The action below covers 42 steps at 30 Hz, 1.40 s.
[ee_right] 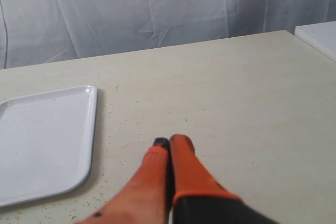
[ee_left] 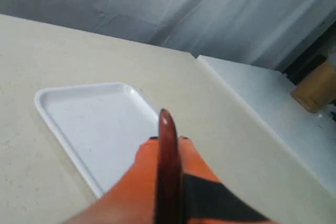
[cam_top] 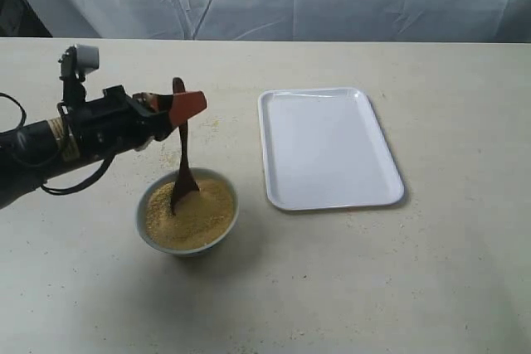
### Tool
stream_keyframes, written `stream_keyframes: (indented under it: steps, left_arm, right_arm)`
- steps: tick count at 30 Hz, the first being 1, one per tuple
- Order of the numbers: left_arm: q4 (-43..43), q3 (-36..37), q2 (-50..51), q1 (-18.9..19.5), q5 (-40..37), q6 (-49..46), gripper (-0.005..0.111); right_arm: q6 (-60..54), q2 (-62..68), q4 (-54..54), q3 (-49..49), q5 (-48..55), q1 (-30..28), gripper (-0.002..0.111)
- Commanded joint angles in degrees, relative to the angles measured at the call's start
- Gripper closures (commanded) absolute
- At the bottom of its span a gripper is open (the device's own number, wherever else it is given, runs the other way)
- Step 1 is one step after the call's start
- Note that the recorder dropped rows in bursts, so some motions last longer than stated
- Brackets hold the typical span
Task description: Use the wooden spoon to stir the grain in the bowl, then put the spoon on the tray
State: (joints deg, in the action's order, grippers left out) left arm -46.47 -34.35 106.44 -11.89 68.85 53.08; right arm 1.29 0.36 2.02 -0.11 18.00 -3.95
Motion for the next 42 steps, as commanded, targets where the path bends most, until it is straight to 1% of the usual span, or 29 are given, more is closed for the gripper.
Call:
stream_keyframes:
  steps: [1, 4, 7, 14, 18, 20, 22, 26, 32, 36, 42]
  left_arm:
    - [5.2, 0.1, -1.9, 0.5, 1.1, -0.3, 0.107]
    - [8.9, 0.1, -1.6, 0.5, 1.1, -2.3, 0.107]
    - [9.5, 0.1, -1.1, 0.5, 0.3, -4.2, 0.107]
    - [3.7, 0.1, 2.9, 0.4, 0.1, -4.0, 0.107]
    - [0.6, 0.1, 4.2, 0.4, 0.8, -1.6, 0.107]
    - [0.0, 0.1, 4.2, 0.4, 1.1, 1.0, 0.107]
    - [0.6, -0.1, 3.5, 0.4, 1.1, 3.6, 0.107]
    - [0.7, -0.3, 1.5, 0.5, 1.1, 3.4, 0.107]
    - [2.3, -0.5, 0.0, 2.9, 1.1, 3.4, 0.107]
    - [2.0, -0.5, -1.2, 3.8, 1.1, 3.4, 0.107]
    - [1.9, -0.5, -2.8, 3.8, 1.1, -0.2, 0.107]
  right_arm:
    - [-0.1, -0.4, -0.2, 0.1, -0.5, -0.1, 0.109]
    - [-0.1, -0.4, -0.2, 0.1, -0.5, -0.1, 0.109]
    - [-0.1, -0.4, -0.2, 0.1, -0.5, -0.1, 0.109]
    - [-0.1, -0.4, -0.2, 0.1, -0.5, -0.1, 0.109]
    - [-0.1, -0.4, -0.2, 0.1, -0.5, -0.1, 0.109]
    - [-0.1, -0.4, -0.2, 0.1, -0.5, -0.1, 0.109]
    - [-0.1, -0.4, -0.2, 0.1, -0.5, -0.1, 0.109]
    - [-0.1, -0.4, -0.2, 0.1, -0.5, -0.1, 0.109]
    - [-0.1, -0.4, 0.0, 0.1, -0.5, -0.1, 0.109]
    - [-0.1, -0.4, 0.0, 0.1, -0.5, -0.1, 0.109]
    - [-0.1, -0.4, 0.0, 0.1, -0.5, -0.1, 0.109]
